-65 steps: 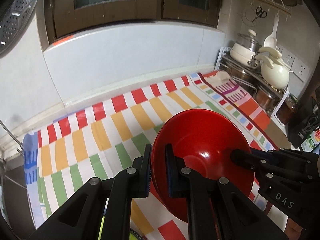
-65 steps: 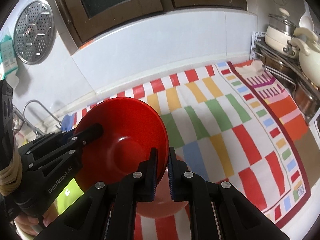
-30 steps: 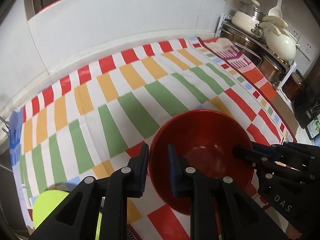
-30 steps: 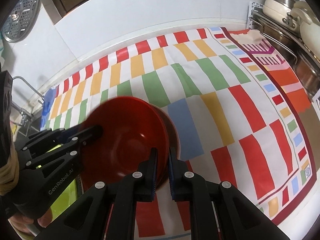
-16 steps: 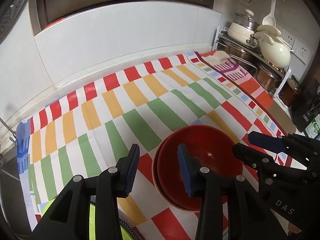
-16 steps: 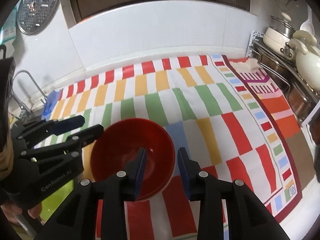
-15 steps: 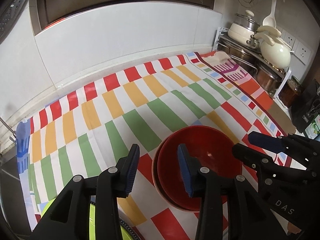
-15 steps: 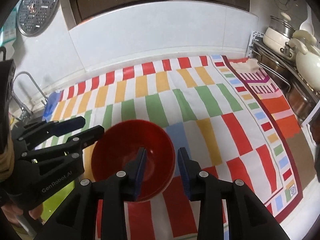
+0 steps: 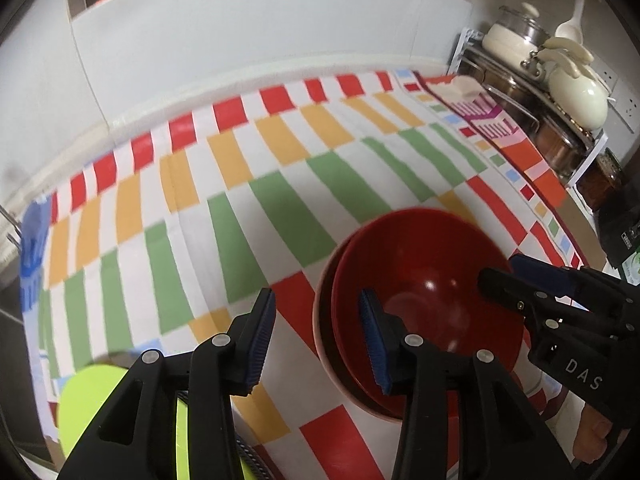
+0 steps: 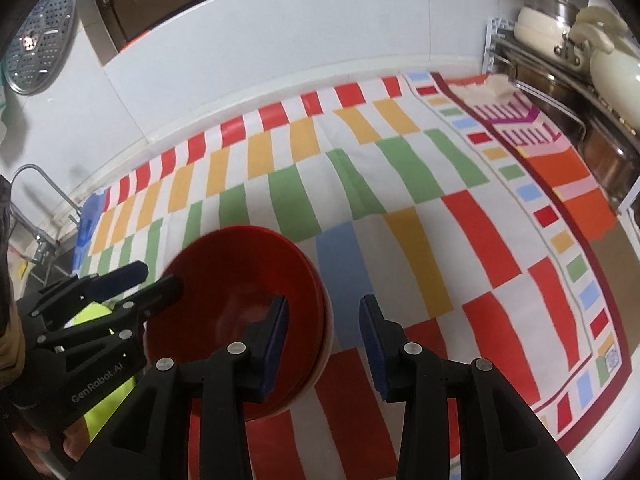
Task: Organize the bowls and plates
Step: 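Grip the nested bowl stack's rims with both grippers, then carry the nested bowls with both grippers over the lime-green plate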
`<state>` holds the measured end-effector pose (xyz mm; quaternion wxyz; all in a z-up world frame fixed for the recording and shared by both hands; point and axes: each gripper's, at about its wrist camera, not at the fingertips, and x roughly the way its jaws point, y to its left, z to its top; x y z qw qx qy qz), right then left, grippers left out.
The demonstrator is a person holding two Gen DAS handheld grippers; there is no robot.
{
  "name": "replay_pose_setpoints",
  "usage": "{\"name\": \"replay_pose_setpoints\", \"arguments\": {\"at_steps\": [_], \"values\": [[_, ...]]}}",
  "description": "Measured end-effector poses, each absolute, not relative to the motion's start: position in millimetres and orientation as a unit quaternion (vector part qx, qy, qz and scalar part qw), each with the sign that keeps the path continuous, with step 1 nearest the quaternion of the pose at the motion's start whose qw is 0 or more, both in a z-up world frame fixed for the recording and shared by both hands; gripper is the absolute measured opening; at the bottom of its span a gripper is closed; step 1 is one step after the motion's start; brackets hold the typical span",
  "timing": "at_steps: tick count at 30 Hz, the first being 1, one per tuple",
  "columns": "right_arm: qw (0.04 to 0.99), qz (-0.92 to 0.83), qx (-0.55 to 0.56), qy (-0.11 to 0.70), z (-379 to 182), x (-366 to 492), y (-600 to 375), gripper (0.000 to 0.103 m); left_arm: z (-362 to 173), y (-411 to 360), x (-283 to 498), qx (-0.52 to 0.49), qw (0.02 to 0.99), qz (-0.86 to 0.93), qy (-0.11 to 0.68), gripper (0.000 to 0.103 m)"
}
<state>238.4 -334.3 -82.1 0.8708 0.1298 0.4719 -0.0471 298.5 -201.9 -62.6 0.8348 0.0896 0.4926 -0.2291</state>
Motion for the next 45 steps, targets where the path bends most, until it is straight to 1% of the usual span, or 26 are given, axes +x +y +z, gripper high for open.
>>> {"name": "replay_pose_setpoints", "arguments": {"at_steps": [11, 14, 17, 18, 27, 35, 45], "values": [[0.837, -0.009, 0.179, 0.517, -118, 250, -340, 0.038, -91, -208, 305, 0.054, 0.807, -0.221, 0.545, 0.042], [0.828, -0.002, 0.187, 0.529, -124, 252, -340, 0.035, -94, -209, 306, 0.040, 0.801, -0.222, 0.555, 0.041], [0.823, 0.009, 0.191, 0.534, -127, 254, -339, 0.029, -95, -211, 305, 0.031, 0.798, -0.221, 0.560, 0.037], [0.823, 0.009, 0.188, 0.536, -126, 255, -339, 0.029, -95, -212, 305, 0.028, 0.797, -0.221, 0.561, 0.034], [0.817, 0.008, 0.185, 0.546, -125, 259, -338, 0.028, -92, -217, 303, 0.022, 0.805, -0.190, 0.561, 0.034], [0.826, 0.019, 0.177, 0.534, -106, 260, -334, 0.028, -70, -207, 293, 0.008, 0.826, -0.179, 0.535, 0.034], [0.857, 0.039, 0.154, 0.490, -59, 248, -302, 0.028, -21, -170, 273, 0.000, 0.863, -0.165, 0.478, 0.034]]}}
